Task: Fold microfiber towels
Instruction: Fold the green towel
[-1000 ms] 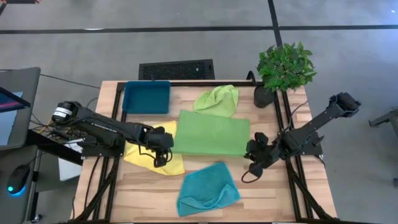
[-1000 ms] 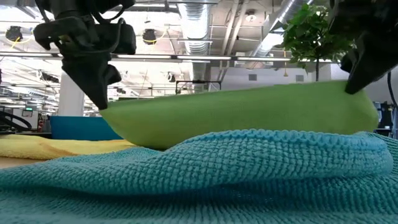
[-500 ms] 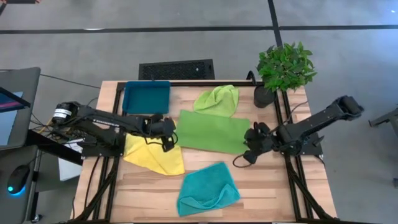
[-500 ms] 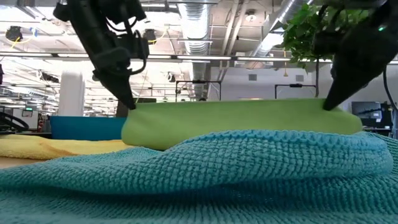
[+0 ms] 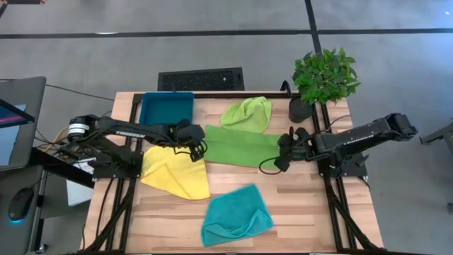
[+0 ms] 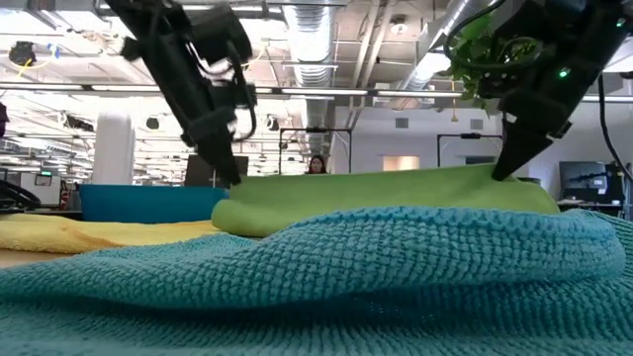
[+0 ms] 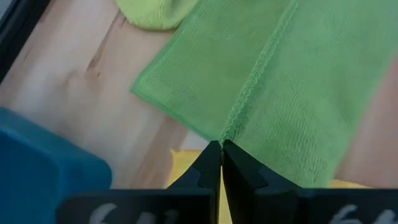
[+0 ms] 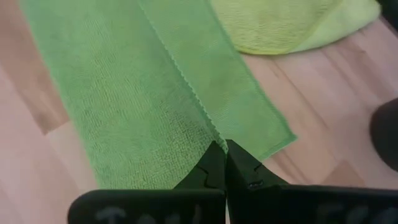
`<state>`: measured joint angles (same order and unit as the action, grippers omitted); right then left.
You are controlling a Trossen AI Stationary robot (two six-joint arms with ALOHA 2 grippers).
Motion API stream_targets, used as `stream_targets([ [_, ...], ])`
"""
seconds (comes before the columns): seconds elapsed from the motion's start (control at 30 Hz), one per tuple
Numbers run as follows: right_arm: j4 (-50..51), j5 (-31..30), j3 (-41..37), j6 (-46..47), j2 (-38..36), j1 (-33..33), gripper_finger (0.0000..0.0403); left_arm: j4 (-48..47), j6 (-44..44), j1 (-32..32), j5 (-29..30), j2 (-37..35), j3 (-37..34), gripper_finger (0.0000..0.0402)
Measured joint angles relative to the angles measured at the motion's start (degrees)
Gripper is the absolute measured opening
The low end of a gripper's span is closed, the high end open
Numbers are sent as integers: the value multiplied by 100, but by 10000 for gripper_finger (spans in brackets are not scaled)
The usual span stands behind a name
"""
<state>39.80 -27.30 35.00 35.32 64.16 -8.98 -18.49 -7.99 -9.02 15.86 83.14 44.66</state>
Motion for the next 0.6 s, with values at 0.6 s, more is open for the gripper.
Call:
stream_targets([
  [0.6,3,-120,4,-744,409,796,12,626,388,-588,140,880,166,0],
])
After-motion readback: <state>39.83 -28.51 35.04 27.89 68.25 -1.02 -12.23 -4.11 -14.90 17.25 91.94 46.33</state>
